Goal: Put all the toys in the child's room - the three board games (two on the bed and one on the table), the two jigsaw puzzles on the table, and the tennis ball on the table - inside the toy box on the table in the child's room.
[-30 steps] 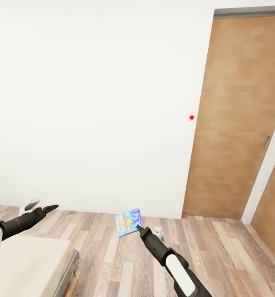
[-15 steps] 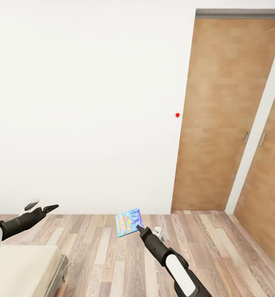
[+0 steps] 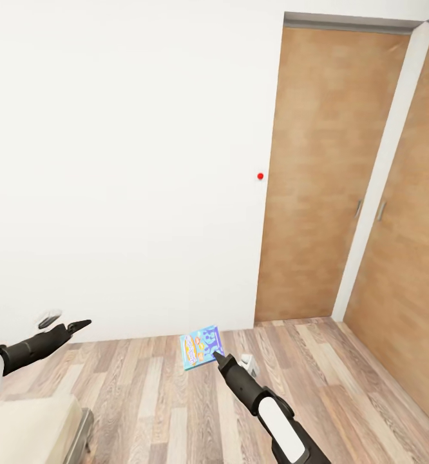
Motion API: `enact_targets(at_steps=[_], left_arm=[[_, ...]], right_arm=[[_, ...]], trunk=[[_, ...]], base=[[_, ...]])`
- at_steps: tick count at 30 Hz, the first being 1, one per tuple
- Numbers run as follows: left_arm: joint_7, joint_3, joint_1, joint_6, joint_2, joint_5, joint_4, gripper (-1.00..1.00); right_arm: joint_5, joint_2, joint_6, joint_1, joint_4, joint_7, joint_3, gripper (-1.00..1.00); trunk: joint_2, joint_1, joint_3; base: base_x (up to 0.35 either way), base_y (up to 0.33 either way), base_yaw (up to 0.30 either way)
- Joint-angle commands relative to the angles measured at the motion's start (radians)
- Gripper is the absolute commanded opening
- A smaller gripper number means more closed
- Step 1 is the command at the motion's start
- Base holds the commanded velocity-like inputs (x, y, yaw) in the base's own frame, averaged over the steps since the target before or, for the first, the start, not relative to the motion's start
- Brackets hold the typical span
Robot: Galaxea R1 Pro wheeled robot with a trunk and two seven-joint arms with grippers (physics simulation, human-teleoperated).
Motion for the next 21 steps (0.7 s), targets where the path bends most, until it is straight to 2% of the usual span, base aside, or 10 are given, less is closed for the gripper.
enact_targets(at_steps=[1, 10, 21], left_arm=[[-0.004, 0.002, 0.0, 0.007, 0.0, 0.001, 0.0, 1.0], [-0.004, 0.002, 0.0, 0.008, 0.0, 0.001, 0.0, 1.0], [-0.004, 0.002, 0.0, 0.008, 0.0, 0.001, 0.0, 1.0]], right_arm=[[-0.009, 0.0, 0.004, 0.0, 0.0, 0.002, 0.0, -1.0], [-0.009, 0.0, 0.004, -0.001, 0.0, 0.002, 0.0, -1.0], [-0.009, 0.001, 0.004, -0.001, 0.0, 0.002, 0.0, -1.0]], trunk=[[-0.001, 0.0, -0.001], [-0.001, 0.0, -0.01], [-0.001, 0.0, -0.02]], base=[[0.0, 0.227, -0.209], [0.0, 0.22, -0.209], [0.0, 0.078, -0.209]])
